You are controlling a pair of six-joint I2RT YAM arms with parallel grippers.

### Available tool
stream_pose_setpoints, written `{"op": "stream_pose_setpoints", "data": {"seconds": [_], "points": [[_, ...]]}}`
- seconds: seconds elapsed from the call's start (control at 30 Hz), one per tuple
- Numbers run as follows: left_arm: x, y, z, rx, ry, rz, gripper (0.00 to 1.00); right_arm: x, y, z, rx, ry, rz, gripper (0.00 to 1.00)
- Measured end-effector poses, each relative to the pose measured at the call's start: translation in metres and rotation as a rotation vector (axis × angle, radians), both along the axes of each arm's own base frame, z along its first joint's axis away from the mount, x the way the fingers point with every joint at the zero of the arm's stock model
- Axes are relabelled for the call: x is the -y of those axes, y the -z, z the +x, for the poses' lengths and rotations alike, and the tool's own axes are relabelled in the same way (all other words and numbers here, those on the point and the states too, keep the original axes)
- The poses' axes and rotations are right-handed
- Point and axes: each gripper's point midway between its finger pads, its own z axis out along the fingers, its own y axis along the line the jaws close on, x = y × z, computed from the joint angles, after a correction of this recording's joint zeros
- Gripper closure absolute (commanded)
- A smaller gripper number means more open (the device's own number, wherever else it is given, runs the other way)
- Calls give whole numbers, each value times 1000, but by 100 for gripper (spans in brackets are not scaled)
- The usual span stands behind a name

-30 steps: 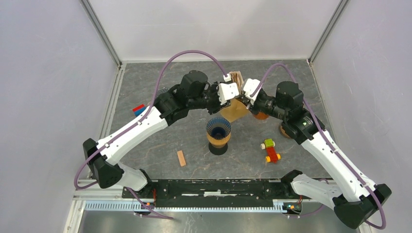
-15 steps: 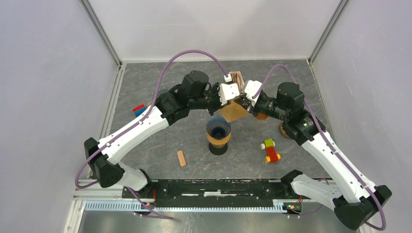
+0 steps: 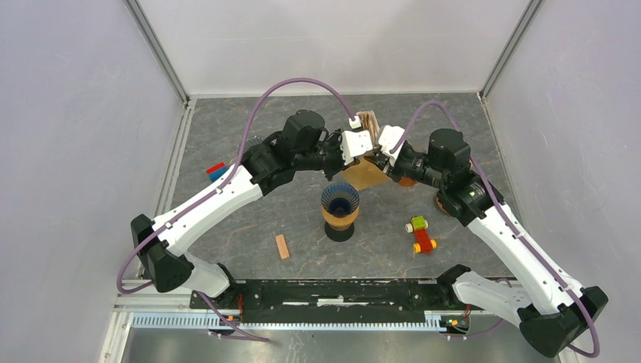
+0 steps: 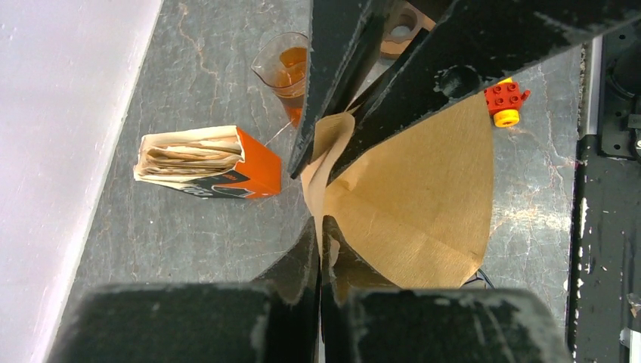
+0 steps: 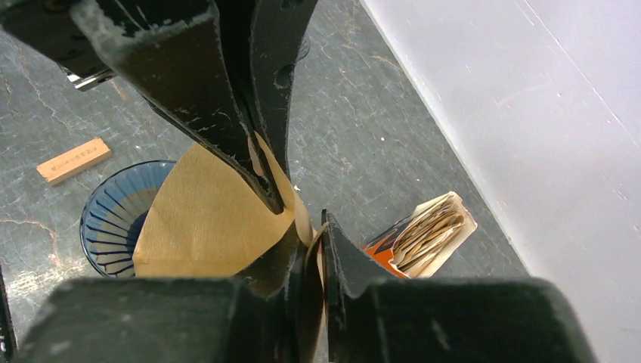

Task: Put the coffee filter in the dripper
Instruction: Pick up the coffee filter from the coffee filter holder.

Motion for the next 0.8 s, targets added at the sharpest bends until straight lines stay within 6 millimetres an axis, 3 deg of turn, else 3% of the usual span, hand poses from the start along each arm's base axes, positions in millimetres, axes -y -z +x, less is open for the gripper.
{"op": "stream_pose_setpoints", "data": {"seconds": [0.1, 0.23, 0.37, 0.8], "points": [[0, 0, 0, 1, 0, 0, 88, 0, 1, 0, -2, 1, 0, 93], [0, 0, 1, 2, -4, 0, 60, 1, 1, 1, -5, 10, 1, 100], [-3, -2, 8, 10, -49, -3, 41, 3, 1, 6, -16, 45, 8, 100], [-15, -6, 32, -24, -256, -39, 9, 9, 10, 29, -158, 178, 102, 100]]}}
